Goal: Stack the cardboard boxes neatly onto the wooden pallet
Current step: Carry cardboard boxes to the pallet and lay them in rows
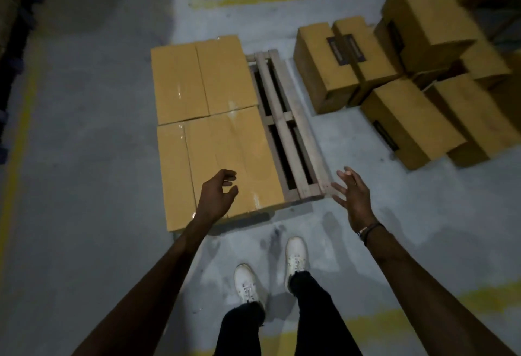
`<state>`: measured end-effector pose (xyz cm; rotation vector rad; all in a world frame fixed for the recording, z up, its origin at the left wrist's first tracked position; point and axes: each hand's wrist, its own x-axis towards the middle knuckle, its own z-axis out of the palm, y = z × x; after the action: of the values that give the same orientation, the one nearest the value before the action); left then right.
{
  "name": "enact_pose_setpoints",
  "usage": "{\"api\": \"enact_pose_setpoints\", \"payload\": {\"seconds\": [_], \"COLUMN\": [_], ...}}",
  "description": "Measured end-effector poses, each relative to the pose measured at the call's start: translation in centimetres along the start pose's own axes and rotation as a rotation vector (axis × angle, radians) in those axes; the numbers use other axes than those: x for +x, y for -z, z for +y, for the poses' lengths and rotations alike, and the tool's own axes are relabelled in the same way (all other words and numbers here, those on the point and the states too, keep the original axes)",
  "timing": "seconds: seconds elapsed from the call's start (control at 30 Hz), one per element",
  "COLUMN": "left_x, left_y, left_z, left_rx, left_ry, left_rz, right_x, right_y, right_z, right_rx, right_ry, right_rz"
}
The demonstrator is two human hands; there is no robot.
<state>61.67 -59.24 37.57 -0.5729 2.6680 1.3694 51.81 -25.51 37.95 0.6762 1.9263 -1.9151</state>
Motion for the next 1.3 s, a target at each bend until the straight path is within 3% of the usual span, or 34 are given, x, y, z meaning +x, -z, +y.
{"api": "enact_pose_setpoints", "payload": {"seconds": [0.23, 0.47, 0.87, 1.1, 1.3], "left_x": [-3.6, -3.2, 2.0, 7.0, 15.2], "left_y": [-0.1, -7.8, -28.7, -36.2, -43.6], "left_z": [12.2, 21.6, 41.8, 47.6, 50.9], "left_rx": [-0.194, -0.337, -0.595, -0.598, -0.618], "left_ry": [-0.008, 0.106, 0.091, 0.153, 0.235], "left_rz": [-0.012, -0.052, -0.243, -0.248, -0.195], "right_x": [-9.8, -11.2, -3.2, 4.6, 17.1], "right_y": [11.1, 22.8, 42.2, 48.4, 53.2], "right_z": [-3.5, -5.1, -13.5, -18.7, -25.6], "right_rx": [0.160, 0.261, 0.327, 0.277, 0.167], "right_ry": [-0.003, 0.012, 0.106, 0.111, 0.127], "right_rz": [0.191, 0.336, 0.383, 0.354, 0.263]}}
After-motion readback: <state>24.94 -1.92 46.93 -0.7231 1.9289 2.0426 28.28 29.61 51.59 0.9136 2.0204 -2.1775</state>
